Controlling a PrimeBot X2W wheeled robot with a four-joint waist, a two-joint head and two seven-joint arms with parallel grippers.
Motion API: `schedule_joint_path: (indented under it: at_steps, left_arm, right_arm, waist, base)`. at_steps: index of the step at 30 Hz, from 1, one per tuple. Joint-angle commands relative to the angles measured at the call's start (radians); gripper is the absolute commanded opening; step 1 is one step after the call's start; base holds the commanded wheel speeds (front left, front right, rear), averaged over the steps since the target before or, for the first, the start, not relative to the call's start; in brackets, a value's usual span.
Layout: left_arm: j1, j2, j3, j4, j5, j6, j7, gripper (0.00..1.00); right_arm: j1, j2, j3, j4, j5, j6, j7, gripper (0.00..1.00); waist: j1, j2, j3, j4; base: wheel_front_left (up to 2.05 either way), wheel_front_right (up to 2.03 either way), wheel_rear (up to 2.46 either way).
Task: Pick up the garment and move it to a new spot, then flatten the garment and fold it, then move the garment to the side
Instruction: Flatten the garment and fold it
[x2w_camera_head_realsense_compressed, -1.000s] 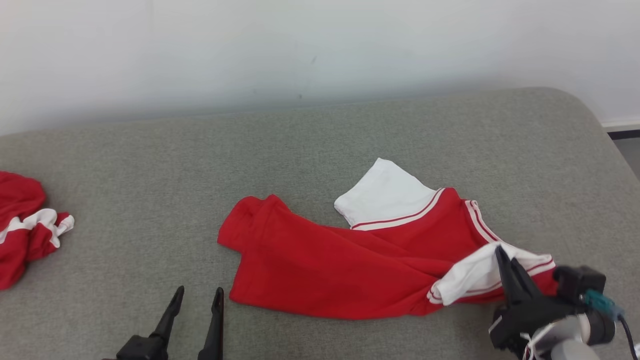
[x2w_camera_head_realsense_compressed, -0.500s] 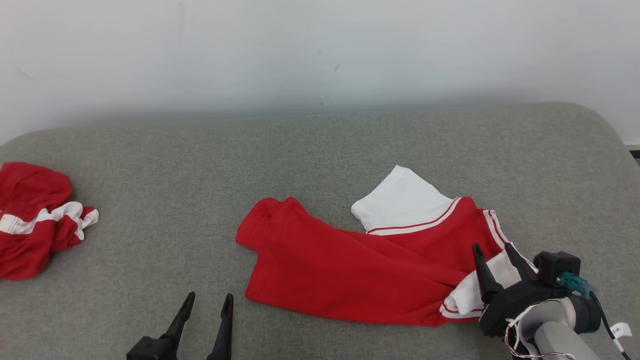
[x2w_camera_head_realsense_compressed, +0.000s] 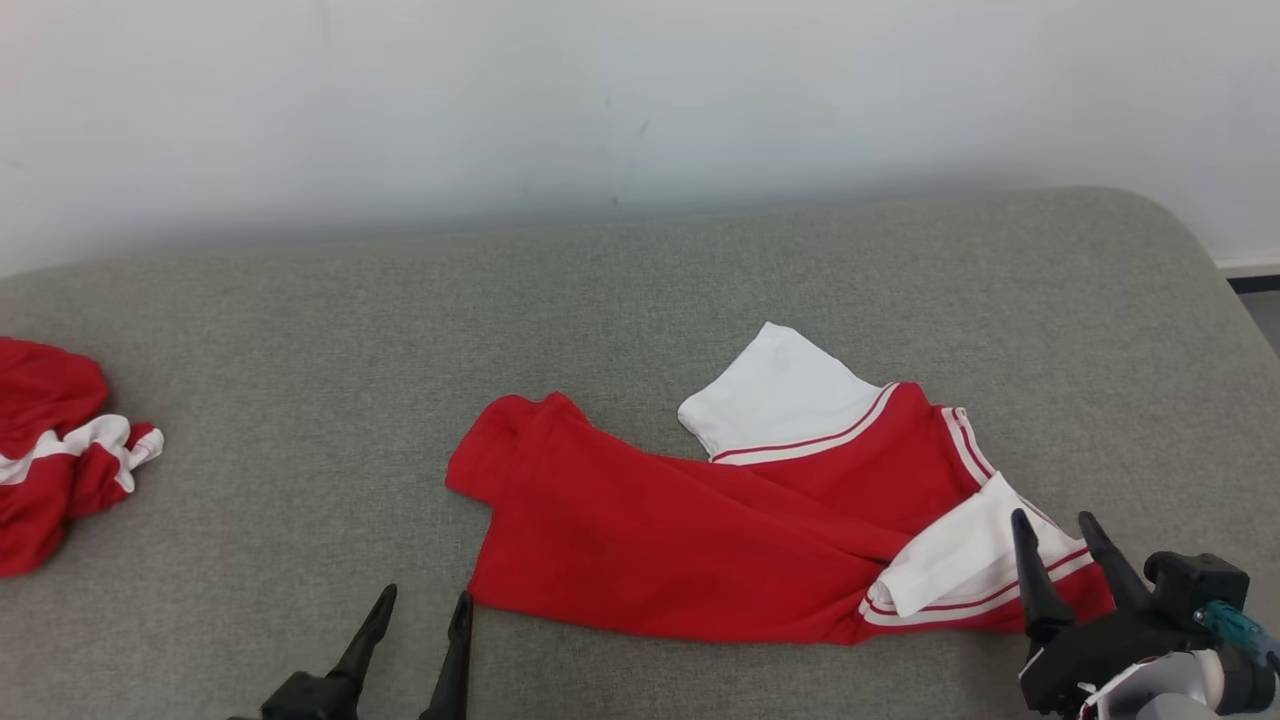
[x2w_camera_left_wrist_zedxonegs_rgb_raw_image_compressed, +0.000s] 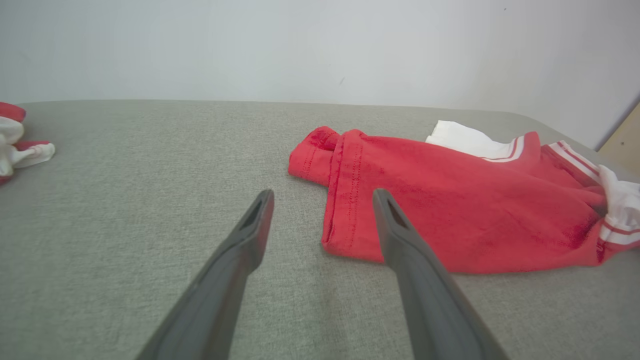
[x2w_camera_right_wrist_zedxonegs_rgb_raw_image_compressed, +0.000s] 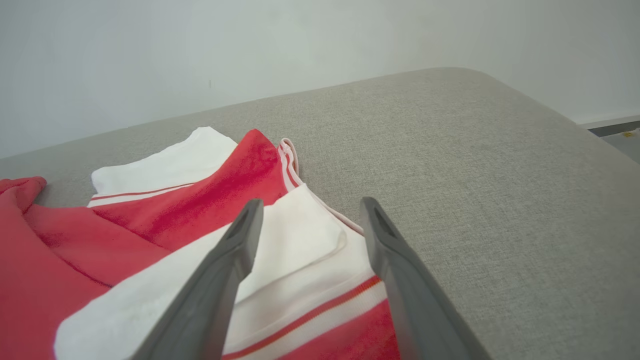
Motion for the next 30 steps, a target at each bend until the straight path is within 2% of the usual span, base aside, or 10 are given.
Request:
schedule_joint_path:
  at_steps: [1,9,18,19,20,21,22,27,30]
  left_arm:
    - [-0.021,0.004,-0.010,0.005,-0.002,0.001,-0.003,1.00]
    - [-0.105,0.030,-0.082,0.098,-0.034,0.001,-0.003,1.00]
    - [-0.183,0.046,-0.154,0.220,-0.082,0.001,-0.003,1.00]
    - [-0.189,0.045,-0.164,0.235,-0.095,0.001,-0.003,1.00]
    - [-0.200,0.044,-0.170,0.249,-0.107,0.001,-0.003,0.65]
    - [-0.210,0.044,-0.179,0.261,-0.116,0.001,-0.003,0.43]
    - [-0.218,0.044,-0.188,0.272,-0.126,0.001,-0.003,0.00]
    - [-0.224,0.050,-0.213,0.294,-0.154,0.001,-0.003,0.00]
    - [-0.198,0.053,-0.206,0.259,-0.154,0.001,-0.003,0.00]
  right_arm:
    - [0.014,-0.004,-0.007,-0.002,-0.012,-0.002,-0.004,1.00]
    - [-0.024,0.033,-0.016,0.026,-0.037,-0.002,0.006,1.00]
    - [-0.107,0.062,0.000,0.151,-0.045,-0.002,0.012,1.00]
    - [-0.115,0.066,0.003,0.163,-0.044,-0.002,0.011,0.66]
    - [-0.124,0.068,0.007,0.178,-0.040,-0.002,0.011,0.16]
    - [-0.132,0.071,0.010,0.189,-0.038,-0.002,0.009,0.00]
    - [-0.139,0.071,0.013,0.196,-0.037,-0.002,0.007,0.00]
    - [-0.142,0.073,0.016,0.211,-0.031,-0.002,-0.002,0.00]
    - [-0.099,0.062,-0.010,0.157,-0.018,-0.002,-0.004,0.00]
  waist:
    - [0.0000,0.0000,0.011,-0.010]
    - [0.0000,0.0000,0.045,-0.022]
    - [0.0000,0.0000,0.069,-0.018]
    - [0.0000,0.0000,0.070,-0.018]
    - [0.0000,0.0000,0.071,-0.016]
    - [0.0000,0.0000,0.072,-0.015]
    - [0.0000,0.0000,0.073,-0.014]
    - [0.0000,0.0000,0.067,-0.011]
    - [0.0000,0.0000,0.055,-0.004]
  base:
    - [0.00,0.00,0.00]
    - [0.00,0.00,0.00]
    - [0.00,0.00,0.00]
    - [0.00,0.00,0.00]
    - [0.00,0.00,0.00]
    - [0.00,0.00,0.00]
    - [0.00,0.00,0.00]
    - [0.00,0.00,0.00]
    - [0.00,0.00,0.00]
